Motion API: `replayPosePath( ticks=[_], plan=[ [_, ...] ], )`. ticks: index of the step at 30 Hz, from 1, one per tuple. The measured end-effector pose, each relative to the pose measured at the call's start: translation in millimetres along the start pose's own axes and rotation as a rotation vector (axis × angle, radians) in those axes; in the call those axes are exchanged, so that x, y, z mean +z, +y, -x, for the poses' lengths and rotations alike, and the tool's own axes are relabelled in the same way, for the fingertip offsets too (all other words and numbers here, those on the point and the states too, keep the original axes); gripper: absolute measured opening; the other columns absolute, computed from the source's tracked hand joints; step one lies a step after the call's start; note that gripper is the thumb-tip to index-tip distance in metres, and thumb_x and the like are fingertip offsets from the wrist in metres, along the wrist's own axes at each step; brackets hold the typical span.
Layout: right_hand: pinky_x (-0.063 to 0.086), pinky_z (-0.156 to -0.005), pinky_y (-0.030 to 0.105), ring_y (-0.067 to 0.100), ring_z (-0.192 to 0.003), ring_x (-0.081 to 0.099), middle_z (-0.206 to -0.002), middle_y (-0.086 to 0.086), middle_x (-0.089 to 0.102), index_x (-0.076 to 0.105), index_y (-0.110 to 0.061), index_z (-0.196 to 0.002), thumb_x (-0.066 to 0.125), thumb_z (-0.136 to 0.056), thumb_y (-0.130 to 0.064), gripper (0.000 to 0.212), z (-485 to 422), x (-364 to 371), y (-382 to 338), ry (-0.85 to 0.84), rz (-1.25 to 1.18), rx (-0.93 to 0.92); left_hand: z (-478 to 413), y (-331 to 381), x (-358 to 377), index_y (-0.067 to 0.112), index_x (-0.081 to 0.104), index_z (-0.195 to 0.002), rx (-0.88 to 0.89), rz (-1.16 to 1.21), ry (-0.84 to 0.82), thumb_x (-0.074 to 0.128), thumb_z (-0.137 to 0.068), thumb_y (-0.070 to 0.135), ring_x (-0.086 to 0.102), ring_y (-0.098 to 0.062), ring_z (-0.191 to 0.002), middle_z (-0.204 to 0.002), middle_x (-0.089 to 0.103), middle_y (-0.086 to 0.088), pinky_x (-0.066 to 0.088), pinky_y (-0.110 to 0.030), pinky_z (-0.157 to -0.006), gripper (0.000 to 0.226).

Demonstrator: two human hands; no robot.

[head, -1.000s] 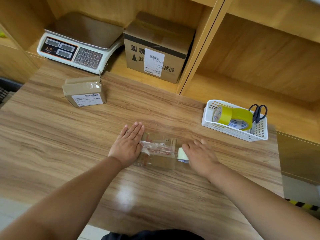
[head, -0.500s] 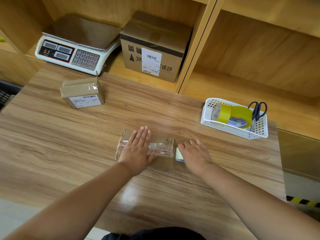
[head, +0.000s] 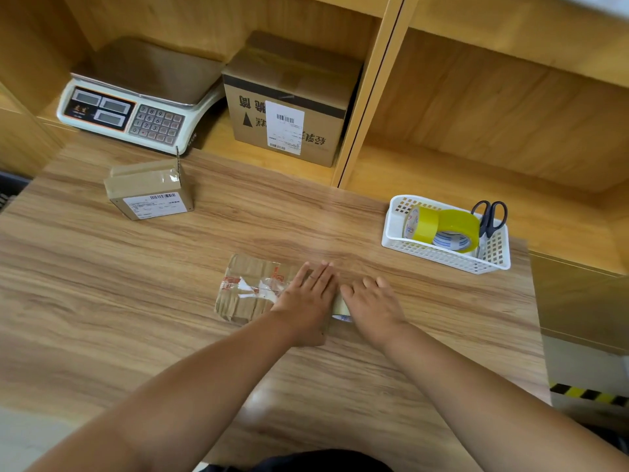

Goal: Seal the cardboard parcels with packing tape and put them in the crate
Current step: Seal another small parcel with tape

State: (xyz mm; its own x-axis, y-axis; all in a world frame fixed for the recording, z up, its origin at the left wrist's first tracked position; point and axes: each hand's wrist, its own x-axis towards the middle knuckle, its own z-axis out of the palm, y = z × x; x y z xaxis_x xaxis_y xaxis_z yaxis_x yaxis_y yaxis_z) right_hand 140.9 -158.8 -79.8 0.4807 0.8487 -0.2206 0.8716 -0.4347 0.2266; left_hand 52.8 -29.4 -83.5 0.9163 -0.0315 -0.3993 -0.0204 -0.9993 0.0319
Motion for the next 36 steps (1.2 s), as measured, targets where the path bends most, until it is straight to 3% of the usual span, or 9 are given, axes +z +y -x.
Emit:
replayPosePath(
  ticks=[3, 6, 11, 15, 21, 25, 29, 33, 36],
  plan=[
    [0.031, -0.079, 0.034, 0.024, -0.092, 0.058, -0.093, 0.001, 0.065, 0.057, -0.018, -0.101, 0.072, -0.062, -0.013, 0.042, 8, 0, 5, -0.032, -0.102, 0.061, 4, 0, -2, 0.001, -0.014, -0.148, -0.064, 0.086, 0.02, 0.054, -0.08, 0.053, -0.014, -0.03, -0.145, -0.157, -0.008, -0.017, -0.013, -0.048, -0.116, 0.109],
    [0.029, -0.089, 0.035, 0.024, -0.116, 0.048, -0.119, 0.002, 0.057, 0.048, -0.019, -0.118, 0.062, -0.084, -0.031, 0.039, 16, 1, 14, -0.085, -0.281, 0.192, 8, 0, -8, 0.003, -0.006, -0.149, -0.071, 0.174, 0.088, 0.06, -0.074, 0.052, 0.003, -0.029, -0.143, -0.152, 0.01, -0.012, -0.008, -0.043, -0.118, 0.111],
    [0.032, -0.083, 0.033, 0.023, -0.104, 0.055, -0.104, 0.001, 0.065, 0.058, -0.022, -0.107, 0.072, -0.076, -0.047, 0.043, 20, -25, 23, 0.049, -0.582, 0.32, 11, -9, -21, 0.006, -0.005, -0.15, -0.123, 0.381, 0.117, 0.066, -0.072, 0.056, 0.011, -0.028, -0.142, -0.151, 0.015, -0.011, 0.005, -0.038, -0.119, 0.117],
    [0.041, -0.075, 0.031, 0.02, -0.093, 0.059, -0.098, 0.0, 0.066, 0.062, -0.019, -0.101, 0.081, -0.068, -0.036, 0.041, 22, -53, 22, 0.122, -0.859, 0.348, 13, -16, -24, 0.01, -0.008, -0.151, -0.111, 0.318, 0.139, 0.066, -0.069, 0.062, -0.007, -0.021, -0.146, -0.159, -0.003, -0.007, -0.011, -0.041, -0.118, 0.122],
    [0.044, -0.073, 0.03, 0.014, -0.085, 0.055, -0.09, -0.007, 0.059, 0.057, -0.028, -0.09, 0.086, -0.063, -0.022, 0.04, 20, -103, 18, 0.205, -1.048, 0.357, 23, -24, -39, 0.015, 0.0, -0.151, -0.087, 0.465, 0.334, 0.074, -0.057, 0.062, 0.009, -0.02, -0.143, -0.152, 0.016, -0.004, 0.003, -0.044, -0.119, 0.128],
    [0.044, -0.075, 0.029, 0.014, -0.091, 0.054, -0.095, -0.006, 0.058, 0.057, -0.027, -0.092, 0.08, -0.064, -0.011, 0.04, 17, -133, 15, 0.221, -1.071, 0.324, 37, -30, -51, 0.016, 0.0, -0.151, -0.072, 0.646, 0.371, 0.08, -0.057, 0.059, 0.009, -0.016, -0.144, -0.154, 0.014, -0.002, 0.007, -0.037, -0.12, 0.13],
    [0.046, -0.077, 0.03, 0.012, -0.092, 0.054, -0.095, -0.009, 0.059, 0.061, -0.026, -0.094, 0.078, -0.061, -0.008, 0.042, 11, -157, -4, 0.254, -1.034, 0.256, 50, -31, -49, 0.022, 0.008, -0.151, -0.065, 0.943, 0.432, 0.075, -0.067, 0.056, 0.011, -0.018, -0.146, -0.157, 0.018, -0.002, 0.017, -0.044, -0.118, 0.113],
    [0.048, -0.081, 0.033, 0.013, -0.098, 0.055, -0.102, -0.009, 0.062, 0.06, -0.026, -0.099, 0.074, -0.064, -0.008, 0.042, 3, -172, -30, 0.252, -1.019, 0.167, 62, -39, -39, 0.029, 0.044, -0.13, -0.07, 1.235, 0.596, 0.064, -0.066, 0.045, 0.046, -0.015, -0.119, -0.124, 0.051, 0.004, 0.041, -0.047, -0.099, 0.069],
    [0.046, -0.087, 0.031, 0.01, -0.105, 0.051, -0.11, -0.012, 0.057, 0.057, -0.026, -0.113, 0.068, -0.068, -0.005, 0.051, -4, -177, -40, 0.242, -1.061, 0.152, 75, -49, -39, 0.033, 0.048, -0.126, -0.11, 1.265, 0.653, 0.055, -0.059, 0.044, 0.037, -0.014, -0.122, -0.129, 0.047, 0.002, 0.035, -0.04, -0.102, 0.068]
  ],
)
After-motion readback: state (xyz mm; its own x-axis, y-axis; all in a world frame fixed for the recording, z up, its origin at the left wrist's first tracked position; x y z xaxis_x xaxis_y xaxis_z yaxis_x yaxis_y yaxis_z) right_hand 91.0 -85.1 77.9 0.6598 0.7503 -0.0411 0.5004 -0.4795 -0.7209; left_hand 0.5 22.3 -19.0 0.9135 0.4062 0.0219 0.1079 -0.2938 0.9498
